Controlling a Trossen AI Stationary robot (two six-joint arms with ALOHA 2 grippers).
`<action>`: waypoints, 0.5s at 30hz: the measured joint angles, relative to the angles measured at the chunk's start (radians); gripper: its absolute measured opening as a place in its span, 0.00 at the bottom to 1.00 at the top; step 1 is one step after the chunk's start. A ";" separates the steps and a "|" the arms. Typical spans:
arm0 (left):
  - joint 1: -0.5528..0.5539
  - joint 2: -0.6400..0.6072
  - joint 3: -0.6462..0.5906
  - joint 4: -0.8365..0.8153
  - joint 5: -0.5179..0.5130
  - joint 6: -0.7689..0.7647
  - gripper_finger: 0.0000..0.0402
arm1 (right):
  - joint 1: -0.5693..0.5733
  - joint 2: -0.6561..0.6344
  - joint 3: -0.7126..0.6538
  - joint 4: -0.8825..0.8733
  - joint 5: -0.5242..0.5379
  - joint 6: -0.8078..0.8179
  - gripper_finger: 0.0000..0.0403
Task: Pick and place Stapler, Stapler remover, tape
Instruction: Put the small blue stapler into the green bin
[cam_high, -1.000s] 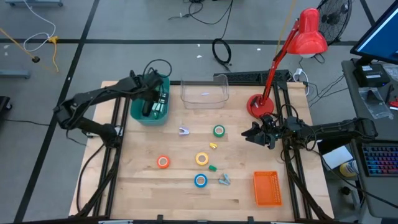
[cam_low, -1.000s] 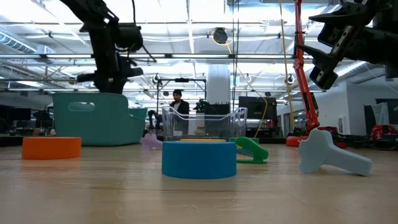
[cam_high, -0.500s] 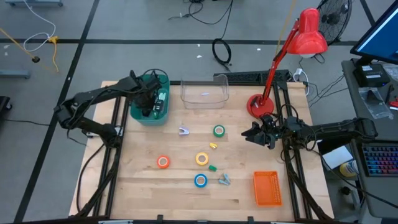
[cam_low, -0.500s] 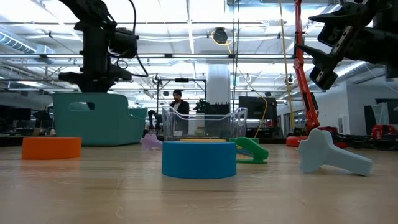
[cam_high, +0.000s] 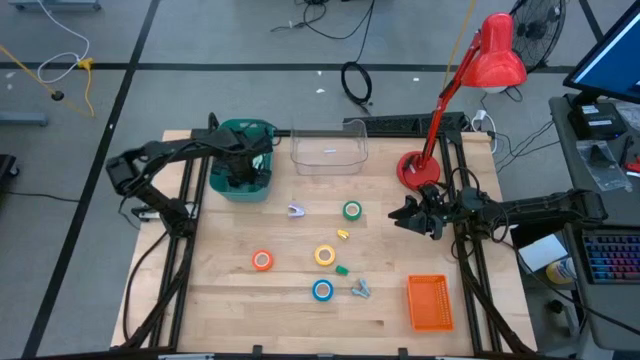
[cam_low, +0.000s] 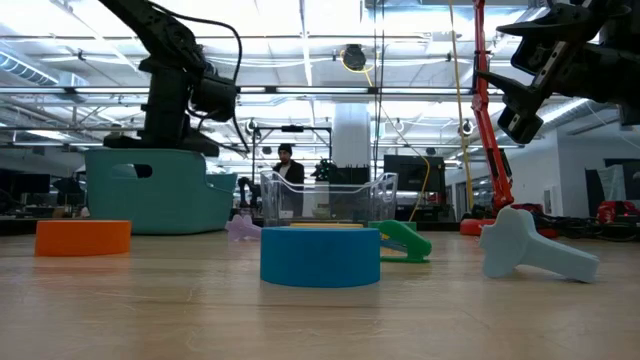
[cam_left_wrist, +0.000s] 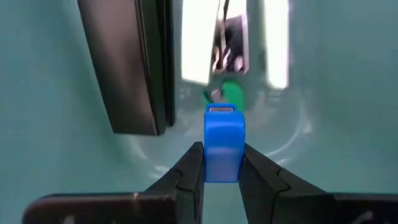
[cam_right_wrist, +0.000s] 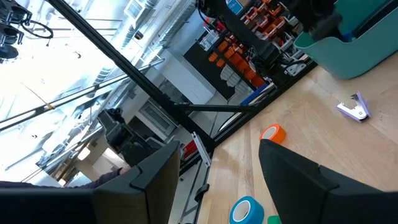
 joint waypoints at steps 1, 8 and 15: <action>0.000 0.004 0.000 -0.001 0.003 0.002 0.18 | 0.000 0.000 0.000 0.000 0.000 0.000 0.53; -0.010 0.012 0.001 -0.002 0.023 -0.056 0.18 | 0.000 0.000 0.000 0.000 0.000 0.006 0.53; -0.009 0.012 0.001 -0.012 0.048 -0.112 0.18 | 0.000 0.000 0.000 0.000 -0.001 0.007 0.53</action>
